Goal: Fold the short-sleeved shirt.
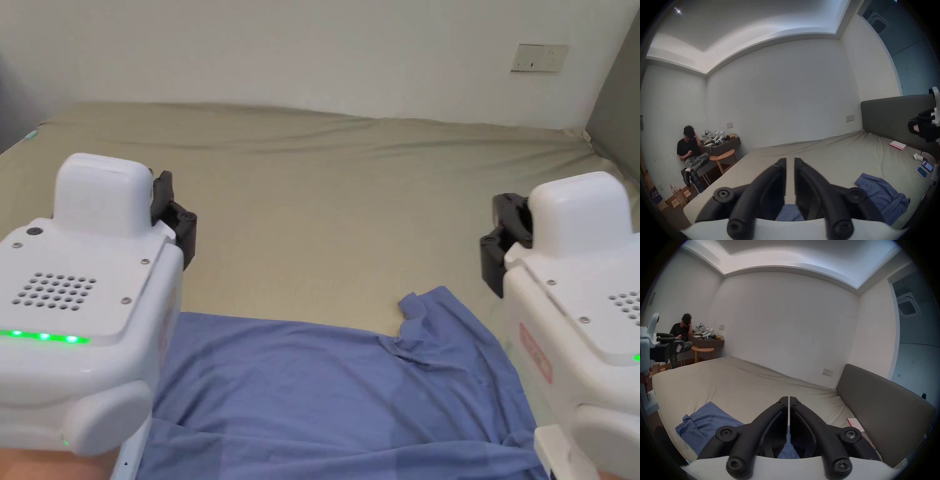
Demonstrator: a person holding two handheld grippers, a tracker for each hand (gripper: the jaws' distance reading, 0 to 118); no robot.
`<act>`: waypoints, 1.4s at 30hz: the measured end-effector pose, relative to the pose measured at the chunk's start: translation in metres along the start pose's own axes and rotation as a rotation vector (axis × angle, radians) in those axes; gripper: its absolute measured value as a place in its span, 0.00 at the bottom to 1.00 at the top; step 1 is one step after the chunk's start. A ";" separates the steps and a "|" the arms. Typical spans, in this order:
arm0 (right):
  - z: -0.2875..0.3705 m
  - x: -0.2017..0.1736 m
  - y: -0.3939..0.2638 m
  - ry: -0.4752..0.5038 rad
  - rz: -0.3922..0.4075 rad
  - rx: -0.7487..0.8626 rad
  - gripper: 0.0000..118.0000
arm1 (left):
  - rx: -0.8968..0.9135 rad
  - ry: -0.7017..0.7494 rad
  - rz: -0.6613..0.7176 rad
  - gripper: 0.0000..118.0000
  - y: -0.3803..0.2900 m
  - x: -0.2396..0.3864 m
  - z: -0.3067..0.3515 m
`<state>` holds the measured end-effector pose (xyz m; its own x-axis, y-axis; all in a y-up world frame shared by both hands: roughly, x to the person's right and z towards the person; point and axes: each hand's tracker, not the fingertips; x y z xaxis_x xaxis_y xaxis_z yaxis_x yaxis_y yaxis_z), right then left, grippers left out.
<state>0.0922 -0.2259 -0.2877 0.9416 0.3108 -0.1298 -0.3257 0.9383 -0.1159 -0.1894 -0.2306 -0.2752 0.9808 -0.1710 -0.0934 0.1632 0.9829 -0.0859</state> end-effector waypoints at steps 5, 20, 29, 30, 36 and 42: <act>-0.015 -0.019 -0.010 0.041 0.003 -0.032 0.02 | -0.004 -0.019 -0.016 0.00 -0.006 0.012 -0.011; -0.080 -0.005 -0.081 0.030 0.002 -0.223 0.02 | -0.609 -0.096 0.042 0.91 -0.189 -0.034 -0.165; -0.109 0.033 -0.136 -0.017 0.001 -0.406 0.02 | -0.787 -0.037 0.087 0.89 -0.269 -0.069 -0.292; -0.110 0.036 -0.138 -0.027 0.000 -0.419 0.02 | -0.811 -0.034 0.108 0.86 -0.277 -0.072 -0.302; -0.115 0.051 -0.145 -0.048 -0.022 -0.468 0.02 | -0.864 -0.042 0.150 0.60 -0.301 -0.073 -0.314; -0.127 0.062 -0.140 -0.050 -0.028 -0.487 0.02 | -0.840 -0.125 -0.018 0.03 -0.265 -0.049 -0.293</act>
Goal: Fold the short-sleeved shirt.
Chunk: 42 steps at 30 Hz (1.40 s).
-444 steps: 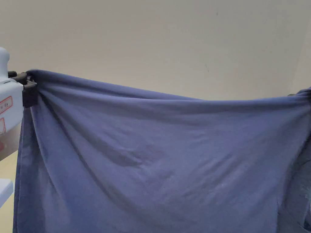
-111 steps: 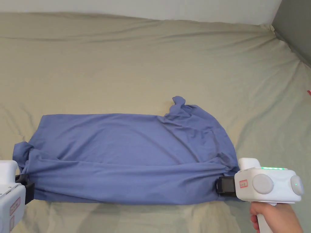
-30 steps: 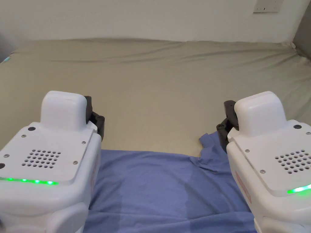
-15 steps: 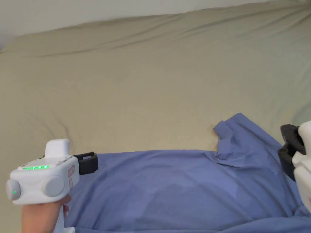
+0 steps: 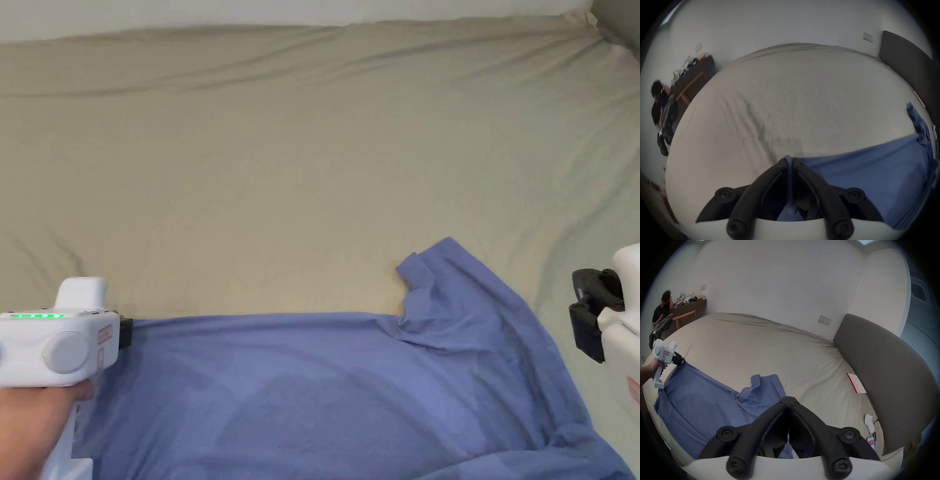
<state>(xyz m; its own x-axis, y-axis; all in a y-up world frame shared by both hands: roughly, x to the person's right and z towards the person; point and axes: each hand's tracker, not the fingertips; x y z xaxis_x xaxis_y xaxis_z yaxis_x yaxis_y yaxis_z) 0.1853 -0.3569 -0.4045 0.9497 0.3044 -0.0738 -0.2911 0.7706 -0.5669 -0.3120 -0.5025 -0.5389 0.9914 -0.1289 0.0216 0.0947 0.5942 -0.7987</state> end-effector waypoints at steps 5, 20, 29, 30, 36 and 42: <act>-0.028 0.017 0.010 0.028 -0.024 -0.040 0.16 | 0.162 0.027 -0.024 0.03 0.004 0.009 0.066; -0.222 0.030 -0.061 0.140 -0.115 -0.561 0.69 | 0.221 0.056 -0.051 0.03 -0.039 0.001 0.144; -0.192 0.024 -0.047 0.205 -0.003 -0.469 0.01 | 0.174 0.083 -0.021 0.03 -0.053 -0.002 0.131; -0.182 0.032 -0.041 0.214 -0.021 -0.448 0.01 | 0.180 0.080 -0.016 0.03 -0.052 -0.003 0.137; -0.105 0.061 0.000 0.257 -0.029 -0.308 0.01 | 0.242 0.070 -0.010 0.03 -0.049 -0.002 0.182; -0.018 0.076 0.007 0.298 0.015 -0.260 0.01 | 0.244 0.070 -0.027 0.03 -0.066 -0.007 0.225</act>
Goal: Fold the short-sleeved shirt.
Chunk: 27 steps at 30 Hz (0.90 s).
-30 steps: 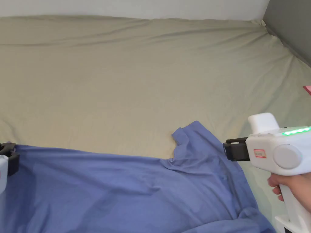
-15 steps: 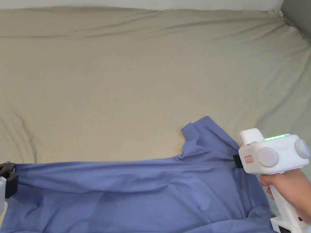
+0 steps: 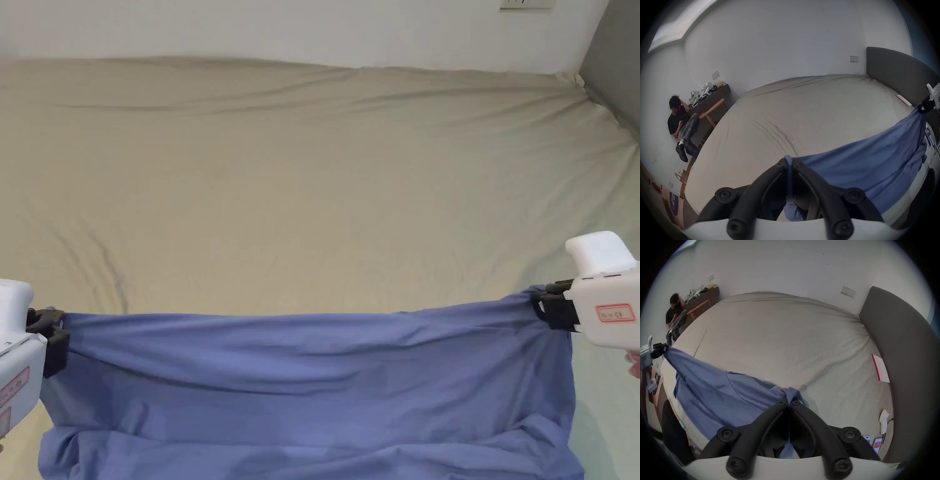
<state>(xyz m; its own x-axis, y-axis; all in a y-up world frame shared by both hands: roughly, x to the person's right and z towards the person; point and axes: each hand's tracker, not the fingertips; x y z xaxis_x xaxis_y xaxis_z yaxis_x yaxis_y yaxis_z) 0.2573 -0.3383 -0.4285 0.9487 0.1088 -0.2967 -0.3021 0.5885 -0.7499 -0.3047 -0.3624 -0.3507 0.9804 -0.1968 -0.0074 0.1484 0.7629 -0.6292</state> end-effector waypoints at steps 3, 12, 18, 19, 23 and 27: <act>0.026 -0.011 -0.020 0.004 0.048 -0.010 0.01 | -0.034 -0.005 -0.021 0.03 -0.018 -0.002 0.014; 0.040 -0.025 -0.098 0.075 0.097 -0.196 0.01 | -0.214 -0.053 -0.069 0.03 -0.084 -0.007 0.021; 0.015 -0.028 -0.135 0.106 0.109 -0.334 0.01 | -0.325 -0.097 -0.117 0.03 -0.121 -0.007 0.004; 0.012 -0.029 -0.138 0.112 0.106 -0.356 0.01 | -0.341 -0.100 -0.124 0.03 -0.125 -0.006 0.002; -0.007 -0.030 -0.149 0.120 0.090 -0.408 0.01 | -0.405 -0.123 -0.150 0.03 -0.138 -0.006 -0.011; -0.030 -0.033 -0.156 0.118 0.085 -0.474 0.01 | -0.445 -0.131 -0.177 0.03 -0.146 -0.002 -0.027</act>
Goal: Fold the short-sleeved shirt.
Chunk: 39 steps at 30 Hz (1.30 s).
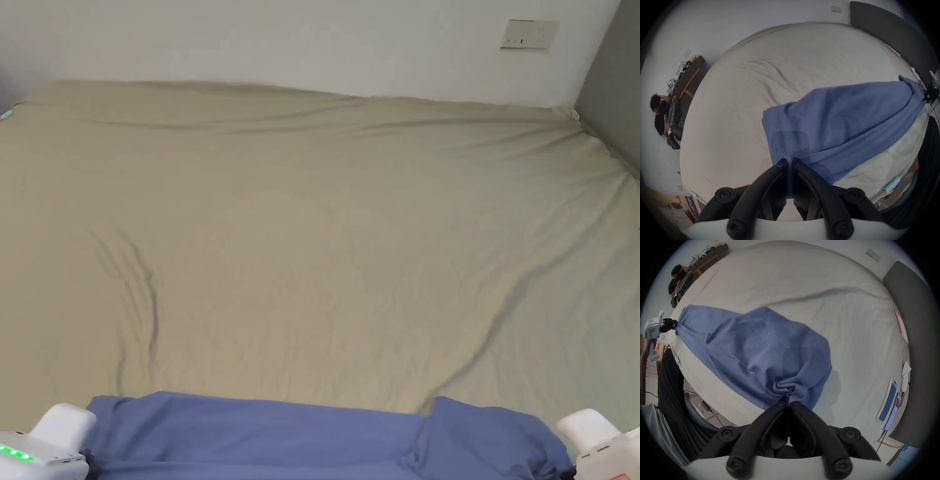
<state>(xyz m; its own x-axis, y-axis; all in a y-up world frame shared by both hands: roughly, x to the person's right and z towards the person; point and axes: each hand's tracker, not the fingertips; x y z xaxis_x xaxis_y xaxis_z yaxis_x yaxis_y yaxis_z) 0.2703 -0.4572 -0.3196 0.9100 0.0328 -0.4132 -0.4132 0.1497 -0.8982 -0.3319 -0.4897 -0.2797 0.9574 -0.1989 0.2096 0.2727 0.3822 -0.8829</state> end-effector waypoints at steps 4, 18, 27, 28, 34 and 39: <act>-0.022 0.004 0.004 0.003 -0.014 -0.039 0.01 | -0.041 -0.015 -0.021 0.03 0.003 0.001 -0.014; 0.015 -0.006 0.022 -0.195 0.062 0.060 0.88 | 0.041 0.033 0.018 0.93 0.026 -0.011 0.014; 0.193 -0.063 0.054 -0.315 -0.037 0.799 0.88 | 0.774 0.090 0.294 0.91 0.095 0.008 0.187; 0.205 -0.075 0.054 -0.319 -0.055 0.877 0.88 | 0.825 0.098 0.295 0.88 0.099 0.014 0.203; 0.230 -0.142 0.057 -0.410 -0.051 1.135 0.84 | 1.029 0.154 0.285 0.43 0.108 0.061 0.252; 0.224 -0.182 0.061 -0.413 0.002 1.193 0.05 | 1.075 0.237 0.224 0.00 0.108 0.098 0.255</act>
<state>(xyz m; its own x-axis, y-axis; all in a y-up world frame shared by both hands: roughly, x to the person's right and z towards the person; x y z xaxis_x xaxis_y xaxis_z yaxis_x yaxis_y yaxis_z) 0.0864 -0.2331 -0.2658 0.9409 0.3071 -0.1432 -0.3240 0.9390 -0.1152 -0.1843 -0.2380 -0.2471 0.9840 -0.1507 -0.0952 0.1470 0.9881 -0.0451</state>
